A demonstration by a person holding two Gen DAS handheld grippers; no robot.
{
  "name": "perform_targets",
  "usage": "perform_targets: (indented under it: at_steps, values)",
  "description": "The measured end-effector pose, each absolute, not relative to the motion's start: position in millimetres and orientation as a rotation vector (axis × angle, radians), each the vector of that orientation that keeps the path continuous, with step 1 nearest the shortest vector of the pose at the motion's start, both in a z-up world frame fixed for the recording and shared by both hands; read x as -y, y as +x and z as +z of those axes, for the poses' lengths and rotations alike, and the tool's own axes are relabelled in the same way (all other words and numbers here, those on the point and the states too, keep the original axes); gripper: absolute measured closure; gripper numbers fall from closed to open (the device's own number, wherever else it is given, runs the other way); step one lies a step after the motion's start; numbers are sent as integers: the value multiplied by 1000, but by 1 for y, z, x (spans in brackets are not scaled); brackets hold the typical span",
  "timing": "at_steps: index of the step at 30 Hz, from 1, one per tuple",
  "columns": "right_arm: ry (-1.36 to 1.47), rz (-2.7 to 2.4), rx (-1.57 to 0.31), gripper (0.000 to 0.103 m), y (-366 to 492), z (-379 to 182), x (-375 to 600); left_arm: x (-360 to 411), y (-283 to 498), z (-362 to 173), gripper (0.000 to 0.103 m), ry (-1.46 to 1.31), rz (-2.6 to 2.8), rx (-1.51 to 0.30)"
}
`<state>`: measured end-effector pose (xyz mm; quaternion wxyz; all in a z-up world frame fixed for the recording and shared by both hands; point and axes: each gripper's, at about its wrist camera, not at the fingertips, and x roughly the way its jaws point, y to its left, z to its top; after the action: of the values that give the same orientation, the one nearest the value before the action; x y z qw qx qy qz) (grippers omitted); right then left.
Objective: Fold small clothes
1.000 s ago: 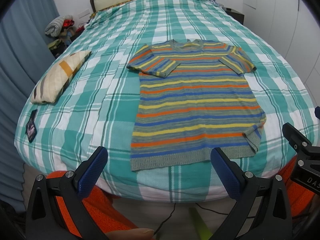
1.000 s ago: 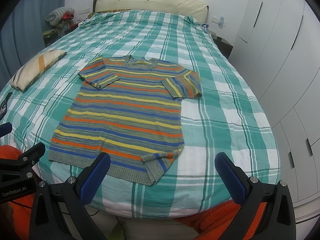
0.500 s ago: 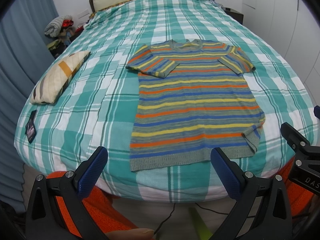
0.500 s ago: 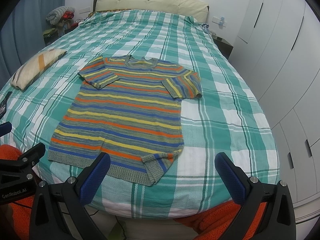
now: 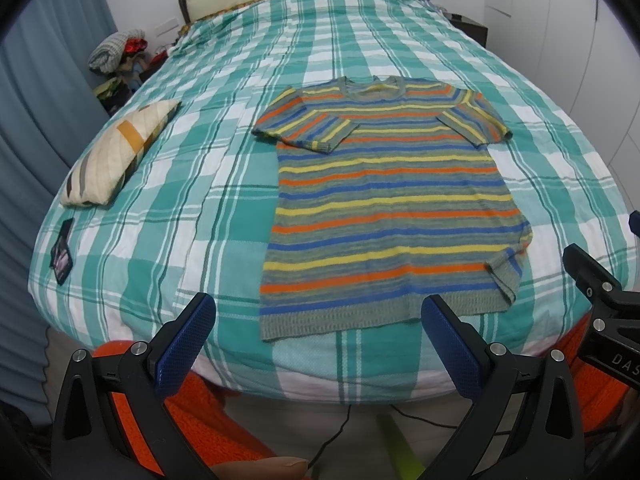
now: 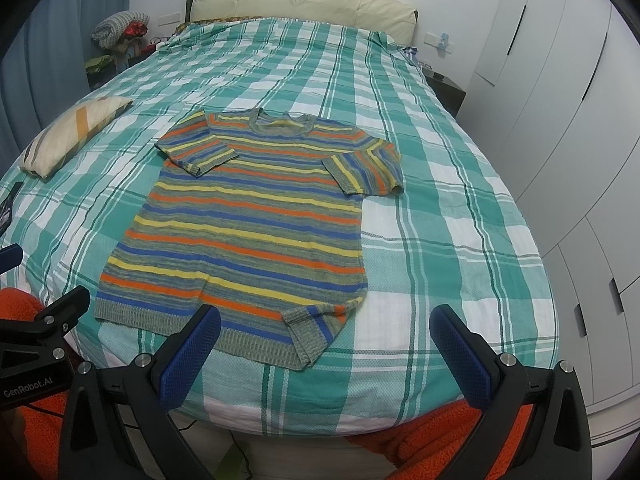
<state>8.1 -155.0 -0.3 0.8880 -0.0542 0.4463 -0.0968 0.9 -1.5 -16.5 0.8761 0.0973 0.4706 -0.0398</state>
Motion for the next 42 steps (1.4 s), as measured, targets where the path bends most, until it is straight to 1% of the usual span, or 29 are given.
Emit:
perform_targets:
  at_steps: [29, 33, 36, 38, 40, 42]
  values:
    - [-117, -203, -937, 0, 4, -4, 164, 2, 1, -17, 0, 204, -84, -984]
    - [-107, -184, -914, 0, 5, -6, 166, -1, -2, -20, 0, 211, -76, -981]
    - [-37, -142, -818, 0, 14, -12, 202, -11, -3, -25, 0, 202, -60, -978]
    - [-46, -186, -783, 0, 36, -25, 248, -20, 2, -30, 0, 189, -40, -985]
    - [-88, -199, -814, 0, 66, -38, 278, -26, 5, -34, 0, 170, -28, -1001]
    - [-124, -142, -904, 1, 107, -56, 300, -28, 9, -37, 0, 151, -23, -1023]
